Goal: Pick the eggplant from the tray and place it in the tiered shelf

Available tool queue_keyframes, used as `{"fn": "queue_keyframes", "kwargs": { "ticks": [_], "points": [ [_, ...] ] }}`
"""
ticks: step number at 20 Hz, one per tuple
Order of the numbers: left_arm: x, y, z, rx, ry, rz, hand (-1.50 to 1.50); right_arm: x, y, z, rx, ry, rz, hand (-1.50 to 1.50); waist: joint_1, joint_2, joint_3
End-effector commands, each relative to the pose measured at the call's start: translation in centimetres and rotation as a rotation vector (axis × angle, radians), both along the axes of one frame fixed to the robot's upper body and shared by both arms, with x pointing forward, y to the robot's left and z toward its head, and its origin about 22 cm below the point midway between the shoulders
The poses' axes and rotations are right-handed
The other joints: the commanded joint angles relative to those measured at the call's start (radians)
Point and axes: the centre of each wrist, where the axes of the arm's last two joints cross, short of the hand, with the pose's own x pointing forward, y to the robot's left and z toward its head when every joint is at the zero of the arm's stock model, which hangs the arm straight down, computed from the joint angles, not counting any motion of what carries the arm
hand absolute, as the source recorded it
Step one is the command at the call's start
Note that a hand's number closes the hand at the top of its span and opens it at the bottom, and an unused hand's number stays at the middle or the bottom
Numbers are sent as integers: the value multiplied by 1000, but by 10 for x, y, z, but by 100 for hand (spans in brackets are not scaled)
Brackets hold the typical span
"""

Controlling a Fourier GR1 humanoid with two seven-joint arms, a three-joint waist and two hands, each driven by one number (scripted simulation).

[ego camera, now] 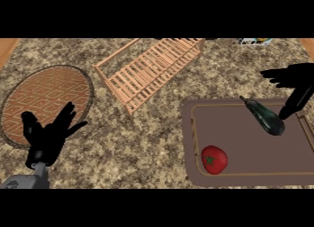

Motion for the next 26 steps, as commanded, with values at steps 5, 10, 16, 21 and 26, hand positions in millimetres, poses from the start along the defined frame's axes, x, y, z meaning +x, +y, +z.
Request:
{"fn": "queue_keyframes", "kwargs": {
  "ticks": [5,10,16,21,26],
  "points": [
    [-10,6,-22,-10,61,27,0,-11,9,-20,-11,-21,-5,-150,-8,3,-6],
    [-11,6,-22,8,47,18,0,-5,28,-36,-86,-5,9,-150,3,7,-6],
    [-3,-1,-24,5,60,30,0,-8,32,-57,-133,-40,-12,-150,1,8,-6],
    [7,-4,-7,6,46,-1,0,-7,31,-71,-85,-56,-21,-150,11,11,-5],
    [-5,11,-8,15,63,22,0,-14,34,-74,-85,-62,-19,-150,-2,5,-6]
  ]
}}
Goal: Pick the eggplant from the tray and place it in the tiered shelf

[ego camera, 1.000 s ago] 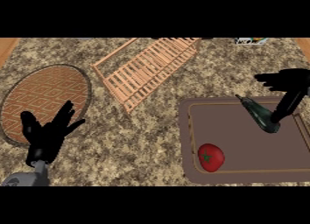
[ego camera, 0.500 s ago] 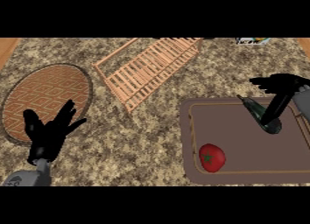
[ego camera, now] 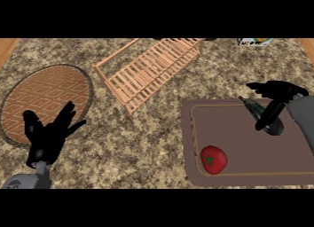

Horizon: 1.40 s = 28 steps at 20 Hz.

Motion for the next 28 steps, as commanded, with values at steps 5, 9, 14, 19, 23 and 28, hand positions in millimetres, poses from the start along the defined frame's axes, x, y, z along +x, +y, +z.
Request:
{"fn": "queue_keyframes", "kwargs": {
  "ticks": [5,9,14,19,23,28],
  "points": [
    [-7,-3,-15,-3,74,19,0,-8,6,-19,63,43,128,150,1,9,-1],
    [-1,11,-1,12,34,7,0,-11,8,-26,89,47,259,150,13,14,0],
    [-9,1,-13,-2,58,27,0,-13,17,-20,160,6,242,150,-13,4,-2],
    [-5,11,3,-8,40,32,0,-7,17,6,215,-154,245,150,-13,4,-2],
    [-8,11,-7,-5,52,46,0,-3,137,24,295,-363,596,150,-25,-11,-3],
    [-16,10,-13,8,79,58,0,-41,240,58,420,-632,946,150,-37,-23,-2]
  ]
}}
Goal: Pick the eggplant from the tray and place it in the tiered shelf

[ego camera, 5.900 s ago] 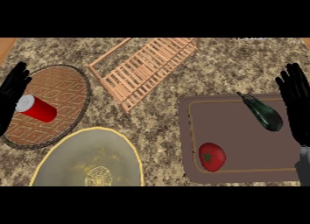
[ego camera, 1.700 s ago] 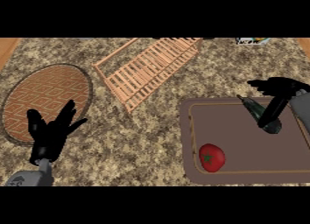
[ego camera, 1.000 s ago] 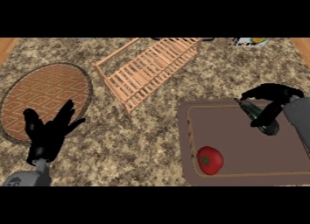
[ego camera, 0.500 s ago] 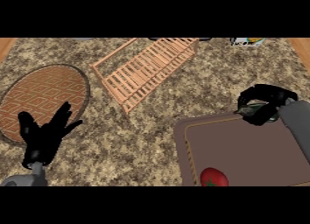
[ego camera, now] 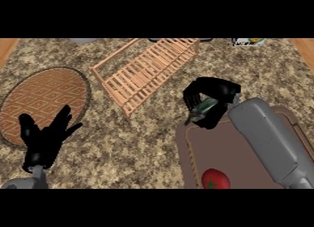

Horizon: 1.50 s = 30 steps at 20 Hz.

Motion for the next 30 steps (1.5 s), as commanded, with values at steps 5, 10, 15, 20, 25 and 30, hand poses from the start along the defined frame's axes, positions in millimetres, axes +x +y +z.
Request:
{"fn": "queue_keyframes", "kwargs": {
  "ticks": [5,10,15,20,25,30],
  "points": [
    [-12,6,-1,9,42,40,0,-62,40,86,256,-368,124,150,-42,-3,-3],
    [-2,16,-9,11,43,45,0,-94,20,148,321,-447,-1,150,-36,12,-4],
    [-18,-5,-19,-3,38,1,0,-105,1,210,328,-491,-105,150,0,18,-4],
    [-11,7,-13,-8,42,2,0,-92,10,267,382,-469,-186,150,18,21,-4],
    [4,-9,-10,5,30,-5,0,-63,24,306,388,-469,-252,150,30,28,-4],
    [4,-10,-3,-9,20,-19,0,-41,35,322,376,-477,-283,150,35,27,-4]
  ]
}}
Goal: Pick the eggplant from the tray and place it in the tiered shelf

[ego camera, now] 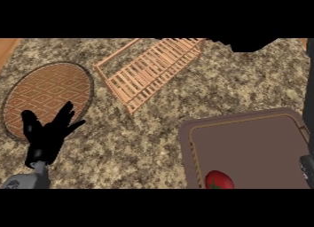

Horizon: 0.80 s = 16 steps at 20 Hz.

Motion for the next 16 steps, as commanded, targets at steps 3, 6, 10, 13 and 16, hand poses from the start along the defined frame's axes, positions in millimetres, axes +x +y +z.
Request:
{"fn": "queue_keyframes", "kwargs": {
  "ticks": [3,6,10,13,16],
  "points": [
    [-2,-13,-10,1,32,-7,0,42,7,22,17,0,-26,150,14,11,-6],
    [4,4,-7,11,46,3,0,50,30,5,-36,6,21,150,6,8,-6],
    [-5,1,-7,-1,43,8,0,68,27,0,-112,1,37,150,13,9,-6],
    [-4,-4,-14,6,40,-3,0,84,31,3,-112,-26,22,150,22,15,-7],
    [7,-12,2,11,44,-15,0,86,63,-12,-136,-31,44,150,14,10,-6]
  ]
}}
